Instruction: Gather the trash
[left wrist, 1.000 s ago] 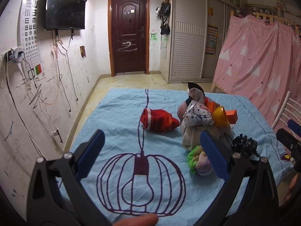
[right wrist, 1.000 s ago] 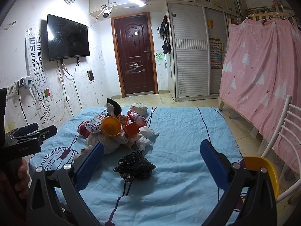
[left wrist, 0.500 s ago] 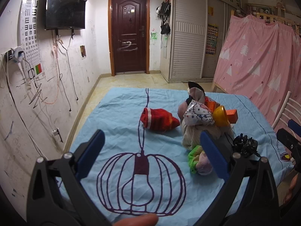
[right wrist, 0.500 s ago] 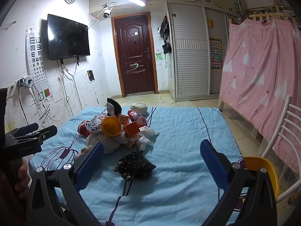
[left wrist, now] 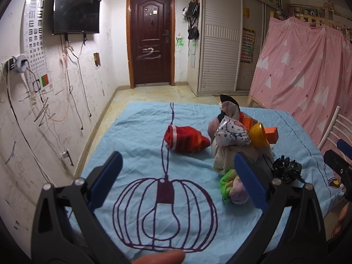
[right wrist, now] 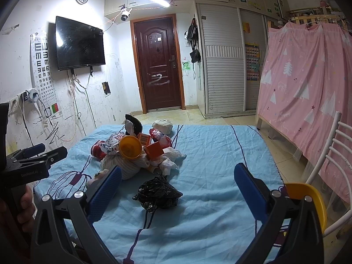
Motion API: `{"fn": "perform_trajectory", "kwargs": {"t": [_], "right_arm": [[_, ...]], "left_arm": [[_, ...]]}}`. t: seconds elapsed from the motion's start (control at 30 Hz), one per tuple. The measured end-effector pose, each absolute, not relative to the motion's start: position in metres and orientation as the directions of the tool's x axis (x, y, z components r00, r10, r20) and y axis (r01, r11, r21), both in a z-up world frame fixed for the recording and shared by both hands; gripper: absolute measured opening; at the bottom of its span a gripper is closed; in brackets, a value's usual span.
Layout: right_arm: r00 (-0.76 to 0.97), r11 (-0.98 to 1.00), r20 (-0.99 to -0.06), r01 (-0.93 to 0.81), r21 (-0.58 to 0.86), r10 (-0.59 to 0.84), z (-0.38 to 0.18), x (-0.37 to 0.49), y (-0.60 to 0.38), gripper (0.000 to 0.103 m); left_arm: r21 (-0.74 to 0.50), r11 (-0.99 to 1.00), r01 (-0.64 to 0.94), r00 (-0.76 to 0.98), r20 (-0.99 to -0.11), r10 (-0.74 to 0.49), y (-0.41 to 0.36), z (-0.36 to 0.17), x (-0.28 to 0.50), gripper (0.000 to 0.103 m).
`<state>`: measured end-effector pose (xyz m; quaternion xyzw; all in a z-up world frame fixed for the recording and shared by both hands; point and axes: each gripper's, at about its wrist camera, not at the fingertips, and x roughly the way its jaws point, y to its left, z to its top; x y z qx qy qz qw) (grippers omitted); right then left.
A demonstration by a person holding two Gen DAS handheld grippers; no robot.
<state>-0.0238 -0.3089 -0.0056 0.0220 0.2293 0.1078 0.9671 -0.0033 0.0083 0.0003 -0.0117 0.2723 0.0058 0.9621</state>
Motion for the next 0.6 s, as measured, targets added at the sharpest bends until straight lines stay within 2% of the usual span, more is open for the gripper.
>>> {"fn": "perform_trajectory", "kwargs": {"t": [0.6], "right_arm": [[0.852, 0.968, -0.460, -0.223, 0.113, 0.250, -0.013, -0.008, -0.308, 0.095]], "left_arm": [[-0.009, 1.000, -0.021, 0.836, -0.549, 0.013, 0.005, -0.013, 0.004, 0.097]]}}
